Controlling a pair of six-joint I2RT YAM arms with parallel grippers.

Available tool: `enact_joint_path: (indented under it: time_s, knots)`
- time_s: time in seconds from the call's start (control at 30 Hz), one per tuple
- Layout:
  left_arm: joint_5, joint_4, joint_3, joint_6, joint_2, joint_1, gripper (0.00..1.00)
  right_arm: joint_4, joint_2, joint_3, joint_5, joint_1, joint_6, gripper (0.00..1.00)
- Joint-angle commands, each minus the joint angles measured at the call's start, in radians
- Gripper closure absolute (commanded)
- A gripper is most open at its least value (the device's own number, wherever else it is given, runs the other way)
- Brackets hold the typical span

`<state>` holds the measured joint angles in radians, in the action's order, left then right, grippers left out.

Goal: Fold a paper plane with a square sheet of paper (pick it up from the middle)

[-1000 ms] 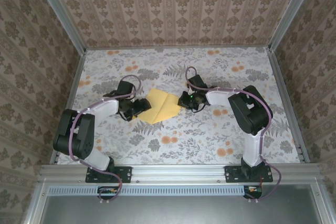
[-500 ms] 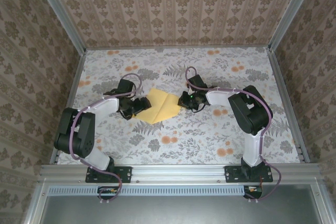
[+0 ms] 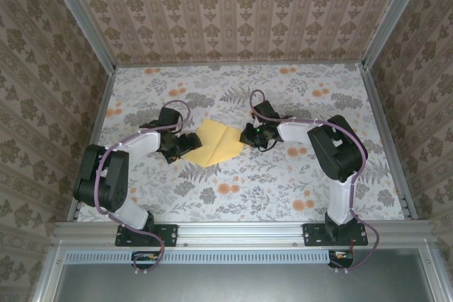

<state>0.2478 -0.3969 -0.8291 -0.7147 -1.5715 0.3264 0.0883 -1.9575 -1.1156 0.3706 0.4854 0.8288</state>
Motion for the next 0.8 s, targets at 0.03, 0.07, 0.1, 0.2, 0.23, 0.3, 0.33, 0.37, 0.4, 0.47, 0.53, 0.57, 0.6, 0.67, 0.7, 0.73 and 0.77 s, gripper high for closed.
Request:
enact_joint_path:
  time_s: [0.03,0.07,0.1,0.2,0.23,0.3,0.33,0.37,0.4,0.47,0.53,0.57,0.6,0.67,0.7,0.73,0.77]
  knots:
    - [0.166,0.169,0.046,-0.012,-0.010,-0.002,0.16,0.080,-0.033,0.000,-0.031,0.006,-0.017,0.89]
    - [0.193,0.194,0.053,-0.014,-0.002,-0.003,0.17,0.080,-0.033,0.000,-0.030,0.005,-0.017,0.89]
    - [0.216,0.220,0.060,-0.015,0.004,-0.004,0.17,0.080,-0.033,0.000,-0.030,0.005,-0.018,0.89]
    - [0.297,0.288,0.076,-0.027,0.024,-0.008,0.18,0.080,-0.032,0.000,-0.030,0.005,-0.018,0.89]
    - [0.321,0.308,0.080,-0.033,0.030,-0.008,0.18,0.080,-0.033,0.000,-0.029,0.005,-0.017,0.89]
    - [0.347,0.329,0.084,-0.036,0.039,-0.009,0.18,0.077,-0.033,0.000,-0.028,0.005,-0.016,0.89]
    - [0.350,0.331,0.085,-0.033,0.045,-0.009,0.18,0.077,-0.033,0.000,-0.028,0.006,-0.015,0.89]
    - [0.355,0.334,0.086,-0.031,0.048,-0.009,0.18,0.077,-0.033,-0.001,-0.026,0.006,-0.015,0.89]
    - [0.359,0.338,0.087,-0.028,0.052,-0.009,0.19,0.076,-0.033,-0.002,-0.027,0.006,-0.014,0.89]
    - [0.376,0.351,0.090,-0.023,0.055,-0.009,0.19,0.076,-0.033,0.000,-0.027,0.006,-0.015,0.89]
    - [0.389,0.360,0.090,-0.015,0.054,-0.007,0.19,0.077,-0.034,0.000,-0.027,0.005,-0.015,0.89]
    - [0.417,0.366,0.090,-0.010,0.051,-0.006,0.19,0.077,-0.035,-0.001,-0.025,0.005,-0.014,0.89]
    - [0.429,0.371,0.088,-0.007,0.050,-0.004,0.19,0.076,-0.034,0.000,-0.025,0.005,-0.014,0.89]
    - [0.455,0.387,0.090,-0.001,0.050,0.006,0.19,0.076,-0.033,0.000,-0.022,0.006,-0.016,0.89]
    - [0.467,0.393,0.087,0.000,0.050,0.012,0.19,0.075,-0.033,-0.001,-0.021,0.005,-0.016,0.89]
    - [0.479,0.401,0.085,0.003,0.051,0.022,0.19,0.076,-0.032,-0.001,-0.018,0.005,-0.017,0.89]
    - [0.489,0.406,0.081,0.006,0.050,0.034,0.19,0.076,-0.032,-0.003,-0.016,0.006,-0.017,0.89]
